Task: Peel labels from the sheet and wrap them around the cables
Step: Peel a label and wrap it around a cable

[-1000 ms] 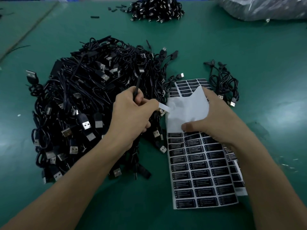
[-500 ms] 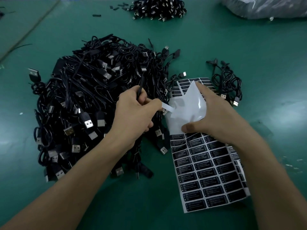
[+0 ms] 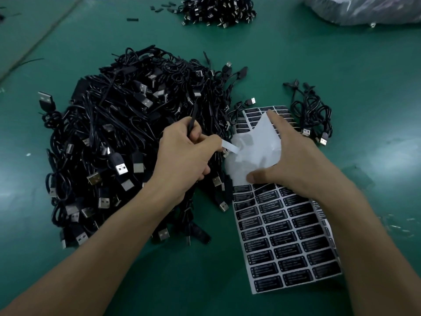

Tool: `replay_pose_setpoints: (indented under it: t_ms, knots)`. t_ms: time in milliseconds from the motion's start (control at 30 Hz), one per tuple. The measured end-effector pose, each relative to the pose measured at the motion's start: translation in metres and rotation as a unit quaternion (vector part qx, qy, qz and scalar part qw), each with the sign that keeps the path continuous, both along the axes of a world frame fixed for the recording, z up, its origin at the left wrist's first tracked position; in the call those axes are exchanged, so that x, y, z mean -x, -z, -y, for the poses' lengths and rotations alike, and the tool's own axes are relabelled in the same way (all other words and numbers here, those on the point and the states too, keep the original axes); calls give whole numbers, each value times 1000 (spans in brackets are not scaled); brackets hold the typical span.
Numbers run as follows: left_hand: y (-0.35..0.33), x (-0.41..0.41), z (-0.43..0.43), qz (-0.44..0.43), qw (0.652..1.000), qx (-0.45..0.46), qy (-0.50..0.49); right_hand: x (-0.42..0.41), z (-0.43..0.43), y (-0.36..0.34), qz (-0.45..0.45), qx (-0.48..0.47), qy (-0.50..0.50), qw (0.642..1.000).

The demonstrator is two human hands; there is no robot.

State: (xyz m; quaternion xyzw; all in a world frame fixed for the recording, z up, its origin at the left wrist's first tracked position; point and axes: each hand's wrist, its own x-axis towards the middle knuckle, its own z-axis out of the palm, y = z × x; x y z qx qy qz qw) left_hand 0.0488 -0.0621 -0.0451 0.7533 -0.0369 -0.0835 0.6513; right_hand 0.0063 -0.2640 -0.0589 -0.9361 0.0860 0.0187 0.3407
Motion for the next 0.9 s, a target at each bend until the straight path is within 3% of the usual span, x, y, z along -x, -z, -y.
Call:
replay_pose_setpoints:
  t_ms: [200,267,400,600,700,800,900]
  knots:
    - [0,0,1,-2,1000,2,4,10,-9,-5,59,160,5,985]
    - [1,0,1,-2,1000,2,3,11,-13,-5,70,169,-7,983]
    - [2,0,0,4,1000,2,3,12,-17,-2,14,69,19,997]
    - [3,-1,0,5,1000,-1,5,14,-27,-3,-20,85,37,996]
    - [4,-2,0,2,1000,4,9,16,-26,-7,80,75,100,989]
    - [5,-1,0,1,1000,11,13,18,-30,-12,214,-47,102,970]
    - [5,0,1,15,1000,8,20,17,-36,-10,219,-136,63,964]
